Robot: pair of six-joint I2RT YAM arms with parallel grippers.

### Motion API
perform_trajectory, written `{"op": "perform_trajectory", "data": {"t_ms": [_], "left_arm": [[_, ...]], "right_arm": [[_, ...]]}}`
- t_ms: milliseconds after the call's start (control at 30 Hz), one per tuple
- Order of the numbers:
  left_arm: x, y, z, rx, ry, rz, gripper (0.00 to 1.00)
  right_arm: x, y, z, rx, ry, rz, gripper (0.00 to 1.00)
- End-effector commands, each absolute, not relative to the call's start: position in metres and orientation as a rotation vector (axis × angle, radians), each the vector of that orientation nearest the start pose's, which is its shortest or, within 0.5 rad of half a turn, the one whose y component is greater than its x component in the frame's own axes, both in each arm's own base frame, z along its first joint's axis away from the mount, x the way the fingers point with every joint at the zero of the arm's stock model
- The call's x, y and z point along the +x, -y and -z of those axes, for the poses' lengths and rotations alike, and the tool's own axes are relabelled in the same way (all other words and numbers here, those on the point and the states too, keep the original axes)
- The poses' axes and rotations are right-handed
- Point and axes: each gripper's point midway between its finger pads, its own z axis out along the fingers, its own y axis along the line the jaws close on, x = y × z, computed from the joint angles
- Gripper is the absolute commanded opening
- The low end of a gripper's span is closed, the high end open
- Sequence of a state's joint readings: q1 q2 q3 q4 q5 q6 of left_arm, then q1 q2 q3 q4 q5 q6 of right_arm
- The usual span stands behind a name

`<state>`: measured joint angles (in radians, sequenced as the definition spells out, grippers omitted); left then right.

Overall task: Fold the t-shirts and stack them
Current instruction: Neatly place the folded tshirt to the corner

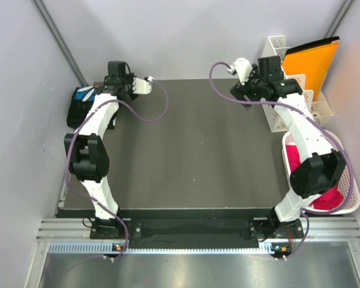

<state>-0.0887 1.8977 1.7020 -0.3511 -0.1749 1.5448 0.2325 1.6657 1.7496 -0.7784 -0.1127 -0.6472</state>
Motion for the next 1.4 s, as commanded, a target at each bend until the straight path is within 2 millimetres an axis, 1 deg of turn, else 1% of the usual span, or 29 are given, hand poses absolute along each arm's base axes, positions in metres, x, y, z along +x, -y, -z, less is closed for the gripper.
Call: {"op": "perform_trajectory", "data": {"t_ms": [0, 200, 267, 333, 367, 433, 467, 500, 533, 567, 600, 667, 733, 767, 800, 833, 867, 900, 967, 1000, 1033, 1067, 1100, 1133, 1167, 1200, 1233, 1333, 1367], "left_arm": [[0.547, 0.022, -0.293, 1.659, -1.496, -0.787, 0.00], [0.546, 0.054, -0.316, 1.650, -1.364, -0.722, 0.00], [0.548, 0.060, -0.339, 1.641, -1.297, -0.742, 0.00], [0.550, 0.068, -0.349, 1.676, -1.240, -0.748, 0.00], [0.552, 0.069, -0.368, 1.697, -1.173, -0.807, 0.00], [0.559, 0.068, -0.376, 1.761, -1.107, -0.888, 0.00], [0.564, 0.065, -0.394, 1.798, -1.025, -0.995, 0.00], [0.569, 0.057, -0.400, 1.816, -1.009, -1.046, 0.00], [0.579, 0.051, -0.391, 1.870, -1.003, -1.072, 0.00], [0.583, 0.036, -0.417, 1.889, -0.933, -1.185, 0.00], [0.597, 0.031, -0.415, 1.898, -0.909, -1.234, 0.00], [0.612, 0.001, -0.436, 1.894, -0.832, -1.472, 0.00], [0.626, -0.015, -0.431, 1.931, -0.756, -1.577, 0.00], [0.630, -0.038, -0.432, 1.932, -0.773, -1.620, 0.00], [0.637, -0.048, -0.417, 1.971, -0.788, -1.613, 0.00], [0.637, -0.056, -0.426, 1.982, -0.776, -1.638, 0.00], [0.638, -0.070, -0.423, 1.992, -0.769, -1.620, 0.00], [0.648, -0.079, -0.409, 2.011, -0.779, -1.612, 0.00], [0.656, -0.100, -0.414, 2.004, -0.725, -1.708, 0.00], [0.666, -0.105, -0.407, 1.993, -0.688, -1.732, 0.00], [0.669, -0.110, -0.422, 1.955, -0.620, -1.824, 0.00], [0.673, -0.116, -0.423, 1.928, -0.552, -1.843, 0.00], [0.682, -0.119, -0.414, 1.913, -0.504, -1.857, 0.00], [0.682, -0.121, -0.430, 1.851, -0.431, -1.921, 0.00], [0.681, -0.126, -0.435, 1.812, -0.376, -1.929, 0.00], [0.686, -0.116, -0.427, 1.785, -0.287, -1.872, 0.00], [0.681, -0.112, -0.444, 1.717, -0.237, -1.887, 0.00], [0.676, -0.093, -0.447, 1.642, -0.114, -1.789, 0.00], [0.670, -0.086, -0.455, 1.601, -0.068, -1.782, 0.00]], "right_arm": [[0.450, -0.095, -0.289, -0.985, -1.974, 0.110, 0.80], [0.453, -0.097, -0.292, -0.980, -1.967, 0.104, 0.80], [0.452, -0.096, -0.293, -0.979, -1.966, 0.106, 0.80], [0.452, -0.098, -0.292, -0.982, -1.966, 0.102, 0.80], [0.451, -0.097, -0.291, -0.984, -1.970, 0.101, 0.80], [0.453, -0.098, -0.293, -0.981, -1.964, 0.100, 0.80], [0.453, -0.098, -0.294, -0.981, -1.963, 0.098, 0.80], [0.453, -0.099, -0.294, -0.980, -1.963, 0.098, 0.80], [0.453, -0.099, -0.295, -0.979, -1.962, 0.098, 0.80], [0.453, -0.098, -0.294, -0.976, -1.963, 0.098, 0.80], [0.452, -0.098, -0.294, -0.979, -1.965, 0.096, 0.80], [0.451, -0.098, -0.294, -0.978, -1.964, 0.097, 0.80], [0.448, -0.096, -0.292, -0.979, -1.968, 0.103, 0.80], [0.446, -0.095, -0.289, -0.981, -1.975, 0.103, 0.80], [0.446, -0.095, -0.287, -0.983, -1.979, 0.105, 0.80], [0.444, -0.095, -0.288, -0.985, -1.977, 0.103, 0.80], [0.445, -0.095, -0.285, -0.986, -1.983, 0.102, 0.80], [0.445, -0.095, -0.284, -0.985, -1.983, 0.098, 0.80], [0.444, -0.096, -0.283, -0.983, -1.987, 0.091, 0.80], [0.443, -0.097, -0.283, -0.985, -1.985, 0.088, 0.80], [0.443, -0.097, -0.282, -0.984, -1.987, 0.087, 0.80], [0.444, -0.096, -0.281, -0.983, -1.990, 0.089, 0.80], [0.444, -0.097, -0.281, -0.985, -1.990, 0.086, 0.80], [0.444, -0.096, -0.280, -0.985, -1.992, 0.087, 0.80], [0.444, -0.097, -0.281, -0.985, -1.990, 0.086, 0.80], [0.444, -0.097, -0.280, -0.986, -1.992, 0.086, 0.80], [0.445, -0.098, -0.279, -0.988, -1.993, 0.082, 0.80], [0.448, -0.098, -0.277, -0.989, -2.001, 0.078, 0.80], [0.449, -0.099, -0.280, -0.987, -1.994, 0.079, 0.80]]}}
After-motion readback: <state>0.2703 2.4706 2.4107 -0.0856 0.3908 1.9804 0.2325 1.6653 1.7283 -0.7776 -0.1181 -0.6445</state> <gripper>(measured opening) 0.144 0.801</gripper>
